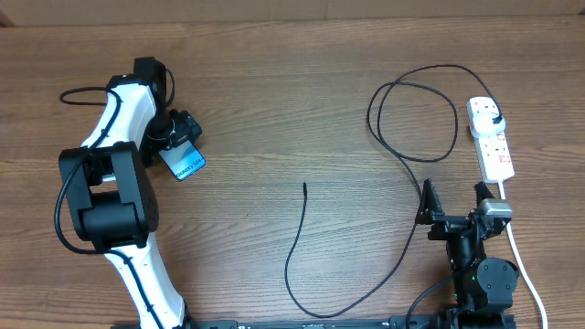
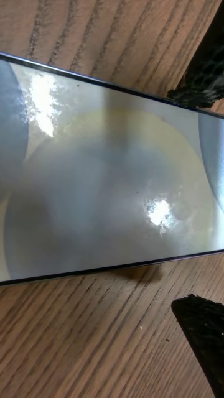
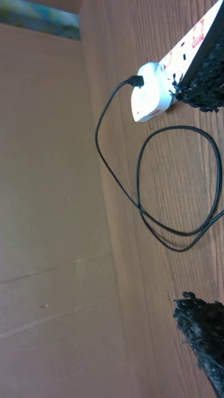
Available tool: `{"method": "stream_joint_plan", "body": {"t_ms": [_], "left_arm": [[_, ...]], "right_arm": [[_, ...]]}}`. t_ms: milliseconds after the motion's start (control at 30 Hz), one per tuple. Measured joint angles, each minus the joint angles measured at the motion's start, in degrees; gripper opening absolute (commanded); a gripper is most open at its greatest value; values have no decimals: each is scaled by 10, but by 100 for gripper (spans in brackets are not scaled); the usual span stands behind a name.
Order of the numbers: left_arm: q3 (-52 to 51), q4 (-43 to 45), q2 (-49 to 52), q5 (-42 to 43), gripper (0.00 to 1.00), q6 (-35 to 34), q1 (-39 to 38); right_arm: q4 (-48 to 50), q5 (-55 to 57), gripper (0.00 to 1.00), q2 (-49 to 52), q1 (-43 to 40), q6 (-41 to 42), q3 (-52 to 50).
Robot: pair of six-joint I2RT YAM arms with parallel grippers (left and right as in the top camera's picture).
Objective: Plug charger to phone and switch on socket
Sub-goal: 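Lower the left gripper onto the phone and align fingers with its sides, then close the left gripper on the phone's long edges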
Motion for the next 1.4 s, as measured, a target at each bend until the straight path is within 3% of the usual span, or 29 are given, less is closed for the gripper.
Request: {"method": "stream_joint_plan", "body": {"t_ms": [1400], "left_arm": [[-22, 20, 0, 19, 100, 0, 27]], "right_arm": [[0, 0, 100, 0, 0, 0, 0]]}}
